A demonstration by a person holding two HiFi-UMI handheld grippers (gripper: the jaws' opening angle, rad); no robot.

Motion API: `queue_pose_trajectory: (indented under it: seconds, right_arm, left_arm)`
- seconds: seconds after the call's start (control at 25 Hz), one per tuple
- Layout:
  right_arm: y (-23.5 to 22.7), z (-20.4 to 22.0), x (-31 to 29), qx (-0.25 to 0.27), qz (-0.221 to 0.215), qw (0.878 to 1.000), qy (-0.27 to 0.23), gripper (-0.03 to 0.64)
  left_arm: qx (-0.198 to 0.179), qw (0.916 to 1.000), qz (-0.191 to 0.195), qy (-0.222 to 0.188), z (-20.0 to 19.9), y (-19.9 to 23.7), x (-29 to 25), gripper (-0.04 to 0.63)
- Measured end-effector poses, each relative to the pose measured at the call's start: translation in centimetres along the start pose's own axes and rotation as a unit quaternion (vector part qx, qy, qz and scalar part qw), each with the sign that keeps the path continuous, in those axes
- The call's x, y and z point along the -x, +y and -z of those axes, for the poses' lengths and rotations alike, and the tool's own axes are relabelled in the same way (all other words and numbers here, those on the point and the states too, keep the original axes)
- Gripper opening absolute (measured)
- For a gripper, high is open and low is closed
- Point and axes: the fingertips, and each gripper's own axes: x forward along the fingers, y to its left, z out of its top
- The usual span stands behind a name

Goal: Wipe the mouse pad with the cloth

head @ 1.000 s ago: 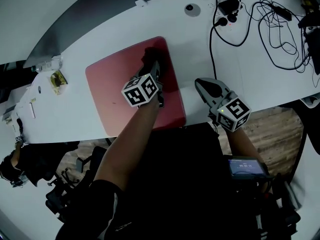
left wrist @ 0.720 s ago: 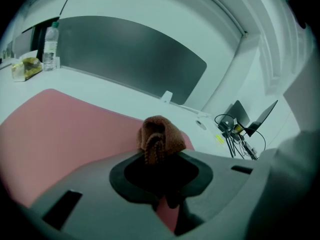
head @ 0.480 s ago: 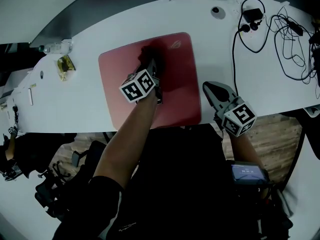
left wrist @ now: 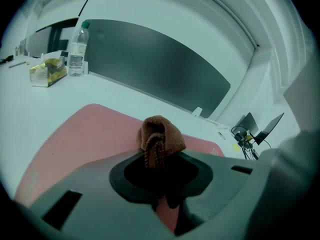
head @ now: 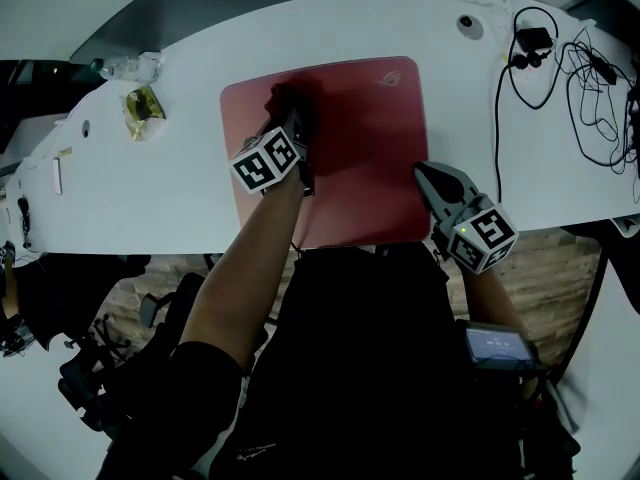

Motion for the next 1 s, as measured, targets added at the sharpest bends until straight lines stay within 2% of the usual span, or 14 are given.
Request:
queue_pose_trajectory:
  seconds: [0.12,0.36,1.0]
  right_arm:
    - [1.1,-0.1,-1.1,0.007,-0.001,1.0,0.003,0.023]
    - [3.6,-0.3,-3.6,0.016,-0.001,1.0,0.002,0.023]
    - [8.3,0.2,-7.2,0.03,0.004,1.0,0.005,0.023]
  left_arm:
    - [-0.007,0.9999,-0.009,-0.006,-1.2,2.1,1.0,0.084]
    - [0.002,0.9998,-0.016,-0.012,-2.5,6.7,2.2,0.084]
    - [-0.003,0.9985,-0.042,-0.035,-5.3,15.6,5.4,0.084]
